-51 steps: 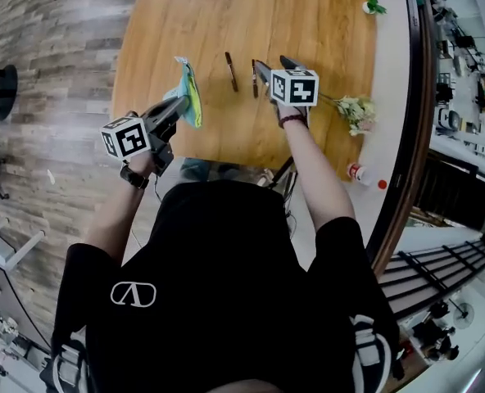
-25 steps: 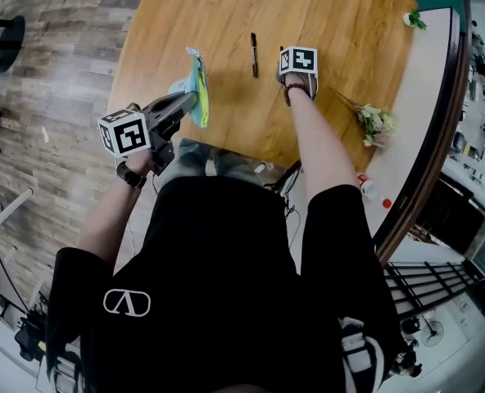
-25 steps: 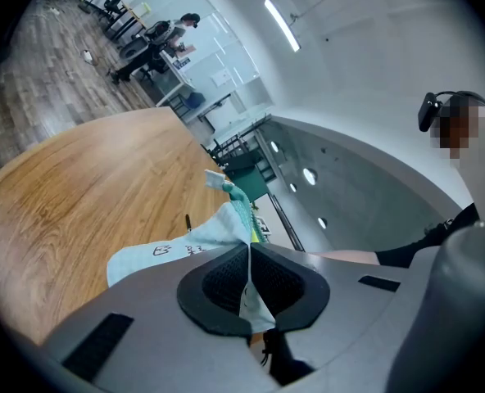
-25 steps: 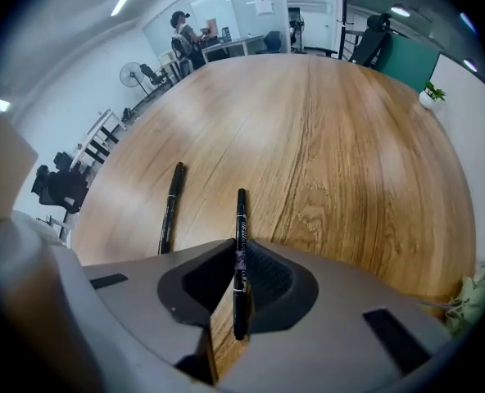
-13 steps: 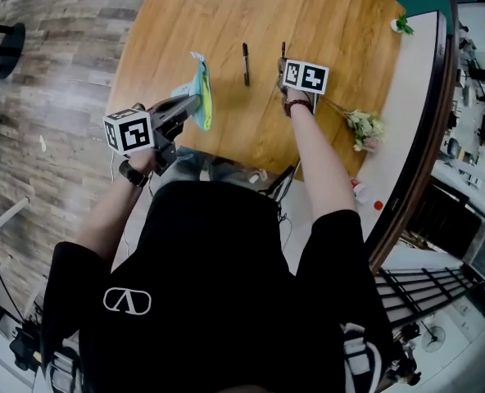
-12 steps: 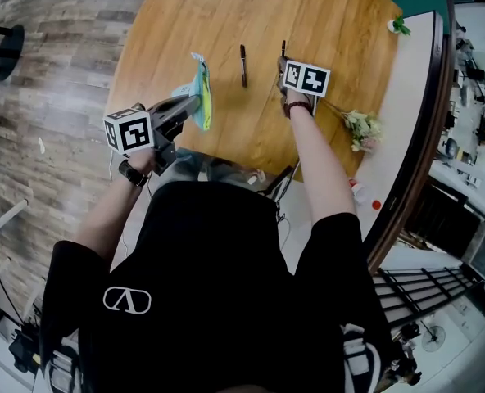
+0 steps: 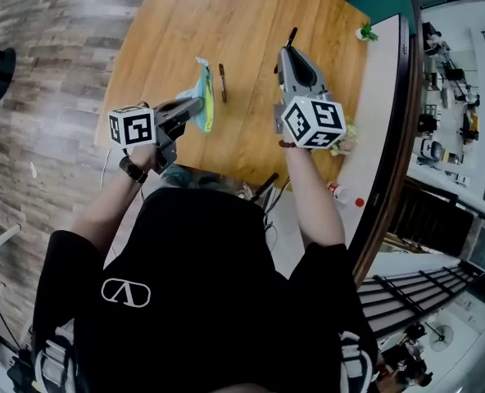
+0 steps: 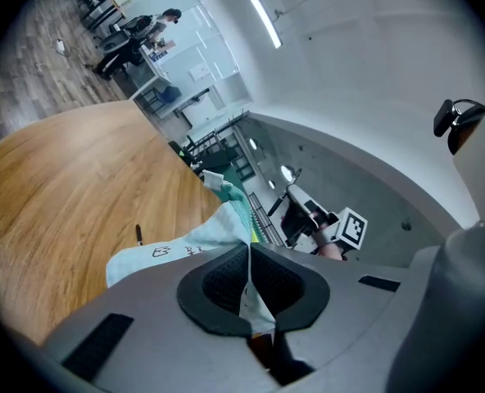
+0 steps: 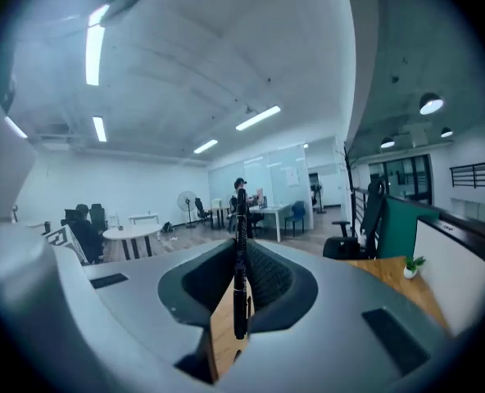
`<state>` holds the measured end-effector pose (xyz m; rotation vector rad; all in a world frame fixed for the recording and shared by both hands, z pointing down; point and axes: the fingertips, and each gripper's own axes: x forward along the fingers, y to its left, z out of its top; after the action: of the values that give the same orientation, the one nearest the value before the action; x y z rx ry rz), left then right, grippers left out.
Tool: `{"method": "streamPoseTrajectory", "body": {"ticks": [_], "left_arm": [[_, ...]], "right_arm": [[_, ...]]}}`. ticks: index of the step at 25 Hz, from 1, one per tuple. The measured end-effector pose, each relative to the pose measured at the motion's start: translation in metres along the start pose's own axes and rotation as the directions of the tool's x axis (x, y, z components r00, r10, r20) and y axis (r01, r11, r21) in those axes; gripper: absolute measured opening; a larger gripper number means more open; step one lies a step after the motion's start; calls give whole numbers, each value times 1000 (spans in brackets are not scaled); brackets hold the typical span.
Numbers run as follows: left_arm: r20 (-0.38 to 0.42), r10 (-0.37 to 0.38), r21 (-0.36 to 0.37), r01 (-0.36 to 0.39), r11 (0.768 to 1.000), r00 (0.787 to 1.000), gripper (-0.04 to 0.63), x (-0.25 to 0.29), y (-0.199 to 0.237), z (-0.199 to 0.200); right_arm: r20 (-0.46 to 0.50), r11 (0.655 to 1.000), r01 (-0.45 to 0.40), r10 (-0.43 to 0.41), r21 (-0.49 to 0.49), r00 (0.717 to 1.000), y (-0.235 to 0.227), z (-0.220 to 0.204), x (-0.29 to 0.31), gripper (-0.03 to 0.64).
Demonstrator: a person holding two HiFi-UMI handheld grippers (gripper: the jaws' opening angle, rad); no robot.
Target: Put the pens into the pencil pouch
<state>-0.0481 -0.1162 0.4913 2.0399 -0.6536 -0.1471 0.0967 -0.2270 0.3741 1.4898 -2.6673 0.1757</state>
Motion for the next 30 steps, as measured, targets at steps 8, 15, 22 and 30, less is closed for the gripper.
{"method": "streamPoseTrajectory", "body": {"ticks": [8, 15, 22, 30], "left_arm": [[2, -34, 22, 33, 999, 999, 9, 8, -20, 16], [-2, -60, 28, 60, 998, 998, 9, 8, -34, 26], [-10, -90, 34, 91, 995, 996, 9, 16, -53, 34], [39, -145, 7, 145, 989, 989, 9, 19, -82, 48]], "right_arm": [[274, 985, 80, -35, -154, 961, 30, 59, -69, 43], [308, 990, 51, -8, -132, 951, 52, 67, -78, 43], [348, 991, -92, 122, -102, 930, 113, 81, -64, 43], [328, 982, -168, 185, -81, 927, 140, 67, -56, 43]]}}
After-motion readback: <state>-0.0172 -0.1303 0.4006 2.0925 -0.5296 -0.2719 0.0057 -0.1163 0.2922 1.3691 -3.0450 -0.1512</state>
